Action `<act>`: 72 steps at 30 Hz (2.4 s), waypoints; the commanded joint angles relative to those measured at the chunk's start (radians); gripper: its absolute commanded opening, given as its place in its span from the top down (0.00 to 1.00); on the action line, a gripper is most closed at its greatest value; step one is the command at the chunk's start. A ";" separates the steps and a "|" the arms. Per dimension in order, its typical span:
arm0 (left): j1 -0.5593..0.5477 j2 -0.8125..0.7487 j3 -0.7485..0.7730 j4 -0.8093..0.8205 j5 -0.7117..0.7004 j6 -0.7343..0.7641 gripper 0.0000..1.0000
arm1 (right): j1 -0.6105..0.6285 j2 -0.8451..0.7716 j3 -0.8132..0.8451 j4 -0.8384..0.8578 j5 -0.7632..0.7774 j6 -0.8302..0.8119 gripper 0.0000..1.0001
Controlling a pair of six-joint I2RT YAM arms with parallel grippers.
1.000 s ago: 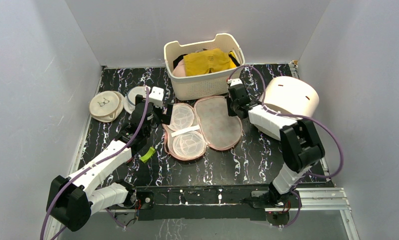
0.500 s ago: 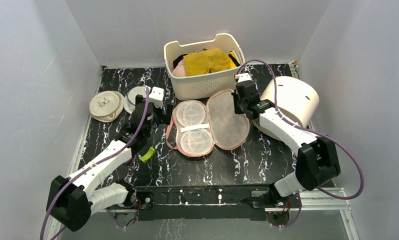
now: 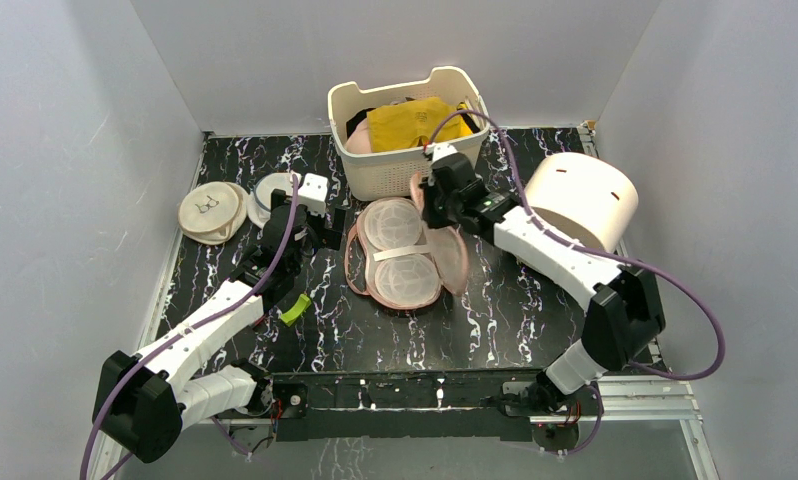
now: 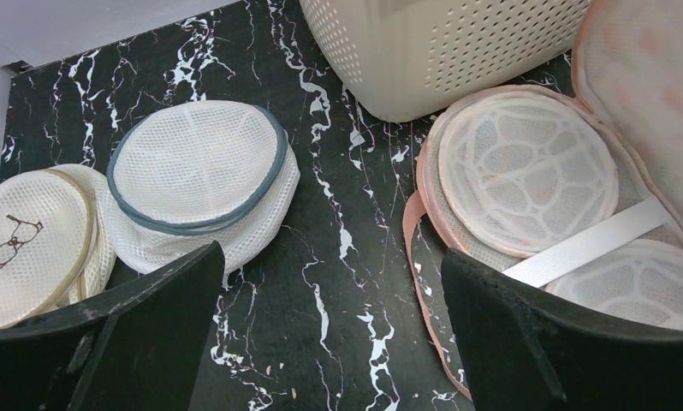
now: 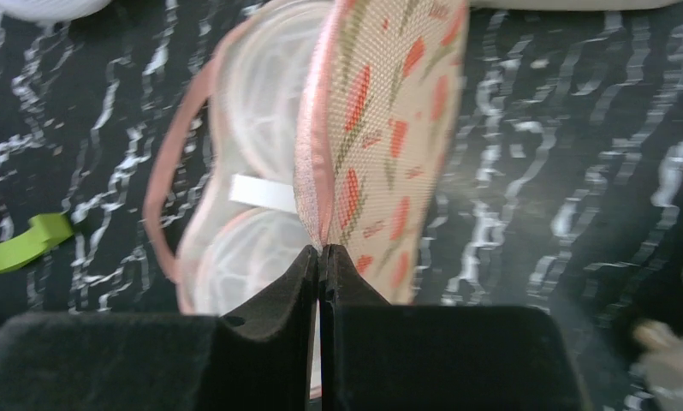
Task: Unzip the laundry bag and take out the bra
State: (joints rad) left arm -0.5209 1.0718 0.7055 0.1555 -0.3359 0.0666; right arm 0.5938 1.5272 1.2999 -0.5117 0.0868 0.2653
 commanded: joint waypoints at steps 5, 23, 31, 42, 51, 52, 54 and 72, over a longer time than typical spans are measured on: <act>-0.004 -0.011 0.040 0.004 -0.007 0.000 0.03 | 0.086 0.104 0.027 0.196 -0.116 0.233 1.00; -0.005 -0.024 0.040 0.009 -0.005 -0.001 0.03 | 0.098 0.344 -0.141 0.695 -0.202 0.523 0.98; -0.005 -0.024 0.039 0.009 -0.010 0.001 0.03 | 0.098 0.383 -0.196 0.816 -0.234 0.581 0.83; -0.005 -0.019 0.041 0.007 0.004 -0.002 0.02 | 0.084 0.133 -0.139 0.503 -0.208 0.209 0.22; -0.007 0.001 0.032 0.023 0.056 -0.014 0.02 | -0.044 -0.263 -0.353 0.355 0.016 -0.062 0.02; -0.007 0.005 0.031 0.027 0.068 -0.019 0.02 | -0.059 -0.306 -0.354 0.330 0.041 -0.079 0.02; -0.006 0.011 0.027 0.036 0.093 -0.024 0.02 | -0.085 -0.385 -0.337 0.261 0.098 -0.085 0.02; -0.004 -0.048 0.625 -0.310 0.179 -0.087 0.02 | -0.101 -0.725 0.059 0.023 0.349 -0.204 0.02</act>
State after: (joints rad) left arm -0.5209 1.0725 1.2156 -0.0662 -0.1936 0.0013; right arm 0.4927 0.8253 1.2839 -0.4679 0.3794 0.1074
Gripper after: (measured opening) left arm 0.983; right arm 0.980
